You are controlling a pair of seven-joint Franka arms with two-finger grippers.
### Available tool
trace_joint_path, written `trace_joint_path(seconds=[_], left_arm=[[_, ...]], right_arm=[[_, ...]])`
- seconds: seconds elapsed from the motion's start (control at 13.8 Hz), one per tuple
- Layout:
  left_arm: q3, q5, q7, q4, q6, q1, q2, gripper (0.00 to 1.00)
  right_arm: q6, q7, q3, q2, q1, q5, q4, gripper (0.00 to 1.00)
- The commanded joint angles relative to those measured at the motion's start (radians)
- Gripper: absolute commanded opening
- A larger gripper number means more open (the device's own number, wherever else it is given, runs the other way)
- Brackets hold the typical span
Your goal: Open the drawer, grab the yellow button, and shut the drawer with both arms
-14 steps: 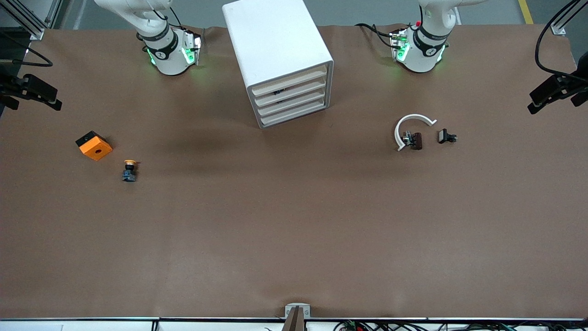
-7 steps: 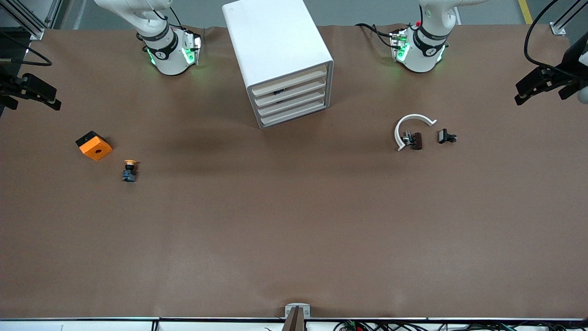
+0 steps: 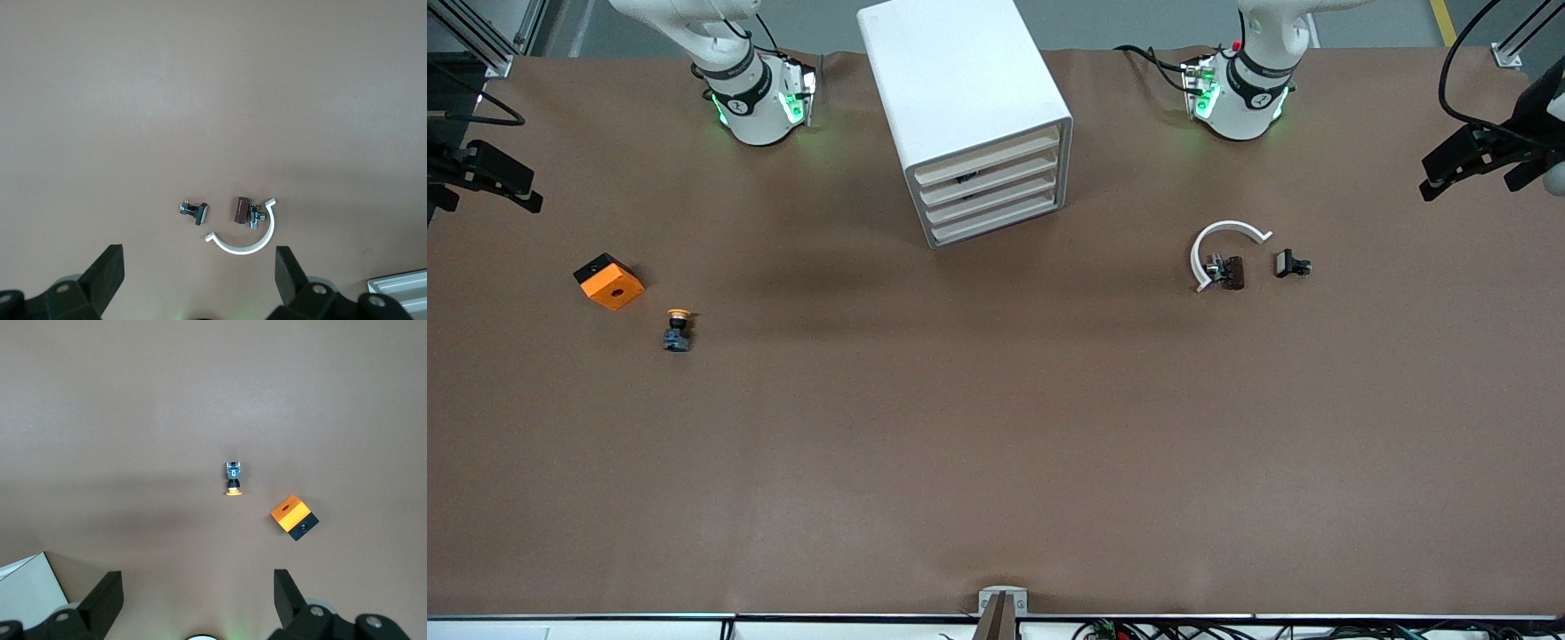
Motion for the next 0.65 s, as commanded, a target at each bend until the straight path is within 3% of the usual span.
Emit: trace_joint_path(seconds=[0.0, 0.58], left_arm=[[-0.005, -0.015, 0.004, 0.042, -0.014, 0.003, 0.023, 1.00], [-0.005, -0.007, 0.010, 0.043, -0.027, 0.003, 0.026, 1.00]], right_arm=[[-0.020, 0.003, 0.000, 0.013, -0.001, 0.011, 0.032, 1.00], [-0.020, 0.003, 0.000, 0.013, -0.001, 0.011, 0.032, 1.00]])
